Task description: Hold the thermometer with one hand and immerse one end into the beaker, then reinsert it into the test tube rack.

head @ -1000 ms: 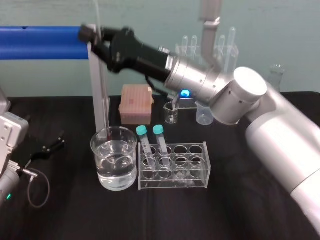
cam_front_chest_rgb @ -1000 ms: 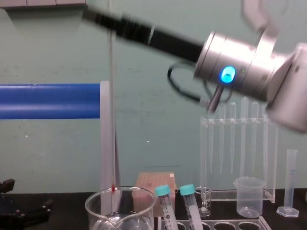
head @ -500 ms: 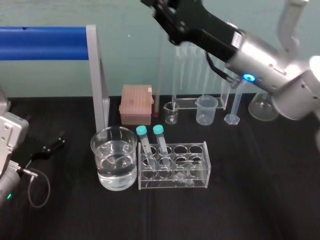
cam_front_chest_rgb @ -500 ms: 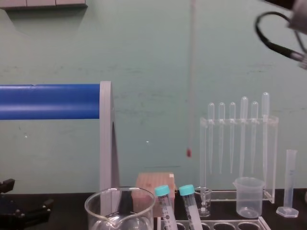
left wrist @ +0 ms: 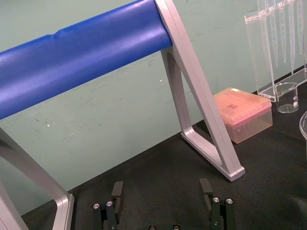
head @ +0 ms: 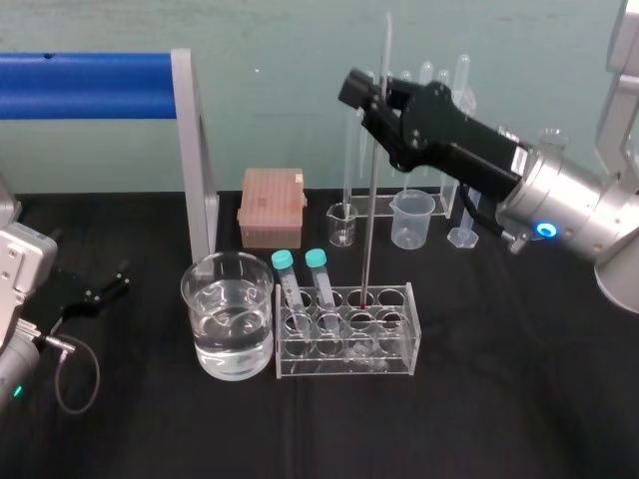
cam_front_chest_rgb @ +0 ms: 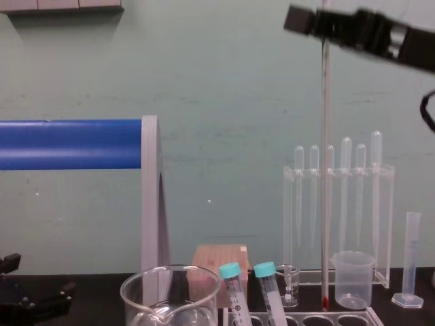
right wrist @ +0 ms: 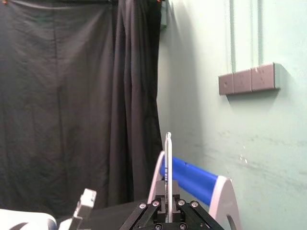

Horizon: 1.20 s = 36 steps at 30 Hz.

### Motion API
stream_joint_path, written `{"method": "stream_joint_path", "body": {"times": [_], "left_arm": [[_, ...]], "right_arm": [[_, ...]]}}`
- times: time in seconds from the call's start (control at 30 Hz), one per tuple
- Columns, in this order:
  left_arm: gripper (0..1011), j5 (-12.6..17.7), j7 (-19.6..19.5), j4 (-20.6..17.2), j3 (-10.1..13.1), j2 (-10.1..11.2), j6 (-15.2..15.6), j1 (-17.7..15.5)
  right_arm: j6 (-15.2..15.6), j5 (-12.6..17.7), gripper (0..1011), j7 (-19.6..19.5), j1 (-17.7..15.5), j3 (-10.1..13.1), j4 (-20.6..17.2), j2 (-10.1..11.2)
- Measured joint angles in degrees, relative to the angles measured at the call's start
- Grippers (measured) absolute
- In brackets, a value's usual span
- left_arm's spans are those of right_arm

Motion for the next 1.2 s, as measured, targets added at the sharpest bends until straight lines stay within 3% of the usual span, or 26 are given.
{"method": "stream_joint_path", "body": {"times": [0.4, 0.83, 1.2], "left_arm": [[1008, 0.00, 0.00, 0.00, 0.00, 0.00, 0.00, 0.00], [1008, 0.00, 0.00, 0.00, 0.00, 0.00, 0.00, 0.00], [1008, 0.00, 0.00, 0.00, 0.00, 0.00, 0.00, 0.00]], "right_arm": [[-2.84, -2.05, 56, 2.04, 1.72, -2.24, 7.55, -2.43], [-2.86, -4.82, 56, 3.74, 4.27, -4.69, 13.62, -4.87], [-1.36, -6.57, 56, 4.48, 4.85, -6.42, 16.30, -5.45]]}}
